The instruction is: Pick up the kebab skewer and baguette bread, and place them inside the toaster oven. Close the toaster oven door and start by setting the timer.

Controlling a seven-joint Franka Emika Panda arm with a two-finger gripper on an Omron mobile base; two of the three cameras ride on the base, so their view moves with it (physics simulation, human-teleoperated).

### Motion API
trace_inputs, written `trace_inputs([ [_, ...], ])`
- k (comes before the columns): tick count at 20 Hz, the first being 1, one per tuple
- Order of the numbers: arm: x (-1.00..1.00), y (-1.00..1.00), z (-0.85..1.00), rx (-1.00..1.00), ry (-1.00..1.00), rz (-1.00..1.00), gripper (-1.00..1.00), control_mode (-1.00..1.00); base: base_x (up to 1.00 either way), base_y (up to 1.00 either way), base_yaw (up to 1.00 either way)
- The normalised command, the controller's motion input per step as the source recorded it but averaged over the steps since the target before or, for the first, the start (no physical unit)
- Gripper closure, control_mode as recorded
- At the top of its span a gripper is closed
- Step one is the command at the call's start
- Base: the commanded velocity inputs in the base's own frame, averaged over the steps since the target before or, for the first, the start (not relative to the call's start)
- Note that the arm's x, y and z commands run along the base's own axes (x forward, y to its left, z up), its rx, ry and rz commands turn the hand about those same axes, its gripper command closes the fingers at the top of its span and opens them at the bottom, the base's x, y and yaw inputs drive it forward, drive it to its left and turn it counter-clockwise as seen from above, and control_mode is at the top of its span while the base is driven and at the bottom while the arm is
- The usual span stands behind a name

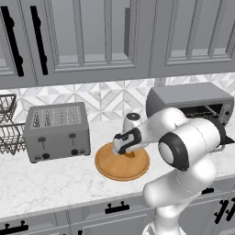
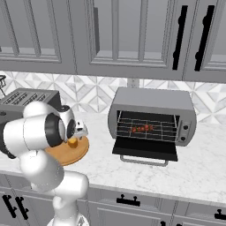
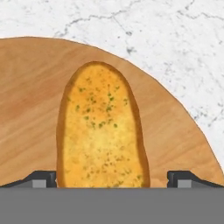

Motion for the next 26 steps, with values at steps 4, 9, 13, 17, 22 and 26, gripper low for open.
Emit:
trace_inputs([
  [4,0.00,0.00,-0.26,0.00,0.00,0.00,-1.00,-1.00,0.00,0.00,0.00],
  [9,0.00,0.00,-0.29,0.00,0.00,0.00,1.00,-1.00,0.00,0.00,0.00],
  [13,0.00,0.00,-0.30,0.00,0.00,0.00,1.00,-1.00,0.00,0.00,0.00],
  [17,-0.02,-0.01,-0.28,0.00,-0.06,0.00,1.00,-1.00,0.00,0.00,0.00],
  [22,-0.10,-0.16,0.07,0.00,-0.08,-0.03,1.00,-1.00,0.00,0.00,0.00],
  [26,-0.54,-0.23,0.63,0.00,-0.15,0.00,1.00,-1.00,0.00,0.00,0.00],
])
